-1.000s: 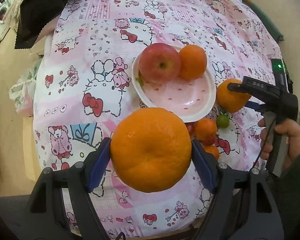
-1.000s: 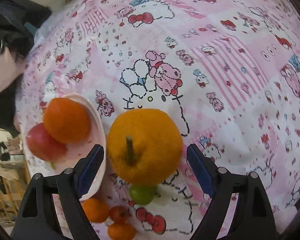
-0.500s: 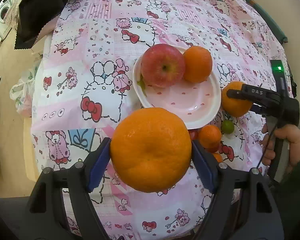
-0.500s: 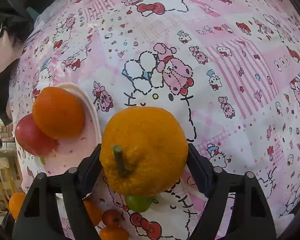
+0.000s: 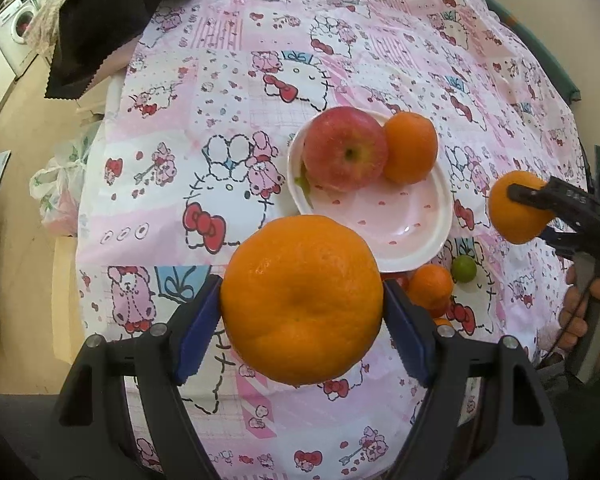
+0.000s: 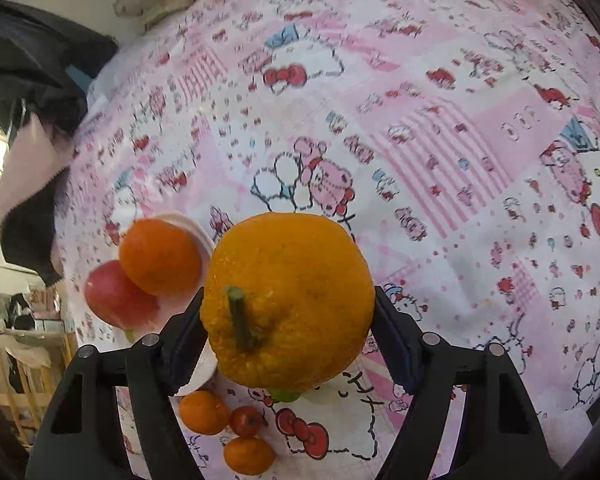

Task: Organize fruits
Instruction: 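Place the flat orange on the plate with the left tool while the right tool sets the stemmed orange there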

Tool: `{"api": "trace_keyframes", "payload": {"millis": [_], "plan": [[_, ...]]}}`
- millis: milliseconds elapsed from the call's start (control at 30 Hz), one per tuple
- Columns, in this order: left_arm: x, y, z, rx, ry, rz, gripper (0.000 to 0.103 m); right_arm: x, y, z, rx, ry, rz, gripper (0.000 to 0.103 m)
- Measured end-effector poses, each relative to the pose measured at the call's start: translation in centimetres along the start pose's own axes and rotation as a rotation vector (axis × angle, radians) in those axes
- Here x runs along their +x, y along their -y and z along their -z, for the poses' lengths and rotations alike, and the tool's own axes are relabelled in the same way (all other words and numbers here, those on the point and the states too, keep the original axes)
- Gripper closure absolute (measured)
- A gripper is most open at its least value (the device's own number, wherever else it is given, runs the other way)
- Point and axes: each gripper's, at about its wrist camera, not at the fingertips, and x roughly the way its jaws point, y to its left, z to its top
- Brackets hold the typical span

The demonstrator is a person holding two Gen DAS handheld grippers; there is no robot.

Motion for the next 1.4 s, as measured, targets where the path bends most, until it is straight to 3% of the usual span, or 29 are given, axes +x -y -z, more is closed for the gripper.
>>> {"api": "trace_keyframes", "payload": {"millis": [167, 367, 500, 633, 833, 1000, 1400], "plan": [[-0.4, 0.8, 0.3, 0.054, 0.027, -0.032, 0.028, -1.9, -1.3, -0.2, -0.029, 0.043, -0.044, 0.025], [-1.0, 1.7, -0.2, 0.073, 0.039, 0.013, 0.028, -3.3, -3.9, -0.1, -0.106, 0.066, -0.158, 0.025], [-1.2, 3.0, -1.3, 0.114, 0.067, 0.005, 0.028, -2.2, -5.8, 0.2, -0.157, 0.016, -0.199, 0.025], [0.2, 4.5, -2.8, 0.142, 0.039, 0.035, 0.028, 0.4, -6.9, 0.5, -0.168, -0.068, -0.227, 0.025], [4.5, 6.2, -4.3, 0.198, -0.042, 0.027, 0.028, 4.2, -8.4, 1.0, -0.186, -0.170, -0.212, 0.025], [7.7, 6.6, -4.9, 0.210, -0.088, 0.013, 0.028, 5.3, -9.3, 1.4, -0.211, -0.202, -0.199, 0.025], [9.6, 8.5, -5.1, 0.261, -0.109, 0.026, 0.026, 6.2, -8.5, 0.9, -0.170, -0.224, -0.170, 0.025]]}}
